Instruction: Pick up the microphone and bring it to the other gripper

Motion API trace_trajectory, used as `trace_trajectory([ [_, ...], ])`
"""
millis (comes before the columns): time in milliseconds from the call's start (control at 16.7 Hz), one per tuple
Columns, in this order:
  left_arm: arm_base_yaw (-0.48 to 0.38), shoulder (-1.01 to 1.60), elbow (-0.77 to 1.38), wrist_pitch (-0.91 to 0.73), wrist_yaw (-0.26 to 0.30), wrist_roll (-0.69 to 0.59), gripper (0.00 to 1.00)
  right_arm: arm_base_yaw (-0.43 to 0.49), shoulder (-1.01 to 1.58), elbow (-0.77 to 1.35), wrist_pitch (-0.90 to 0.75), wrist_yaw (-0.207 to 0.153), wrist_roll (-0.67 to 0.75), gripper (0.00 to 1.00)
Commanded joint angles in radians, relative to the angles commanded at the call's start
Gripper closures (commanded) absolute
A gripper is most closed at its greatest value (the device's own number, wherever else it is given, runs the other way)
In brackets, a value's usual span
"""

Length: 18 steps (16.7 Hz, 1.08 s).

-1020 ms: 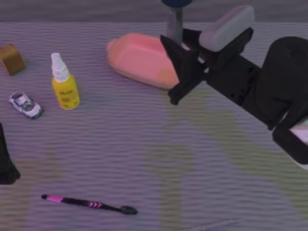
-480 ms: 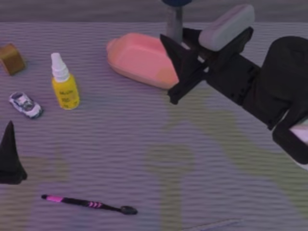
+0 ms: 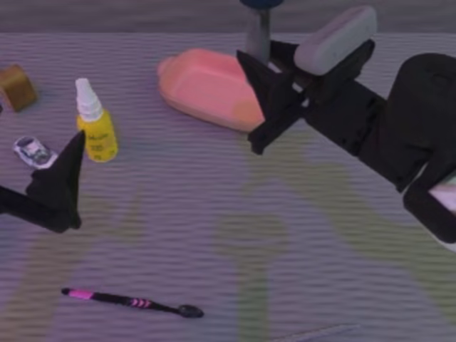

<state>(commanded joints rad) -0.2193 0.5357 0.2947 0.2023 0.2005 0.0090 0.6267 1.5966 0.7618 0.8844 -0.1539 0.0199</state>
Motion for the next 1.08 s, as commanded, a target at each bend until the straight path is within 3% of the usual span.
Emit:
trace_trajectory([
  [600, -0.211, 0.513, 0.329, 0.239, 0.194, -0.001, 0.00, 0.000, 0.000, 0.000, 0.000, 0.000, 0.000, 1.00],
  [1080, -0.245, 0.610, 0.362, 0.257, 0.224, -0.001, 0.00, 0.000, 0.000, 0.000, 0.000, 0.000, 0.000, 1.00],
])
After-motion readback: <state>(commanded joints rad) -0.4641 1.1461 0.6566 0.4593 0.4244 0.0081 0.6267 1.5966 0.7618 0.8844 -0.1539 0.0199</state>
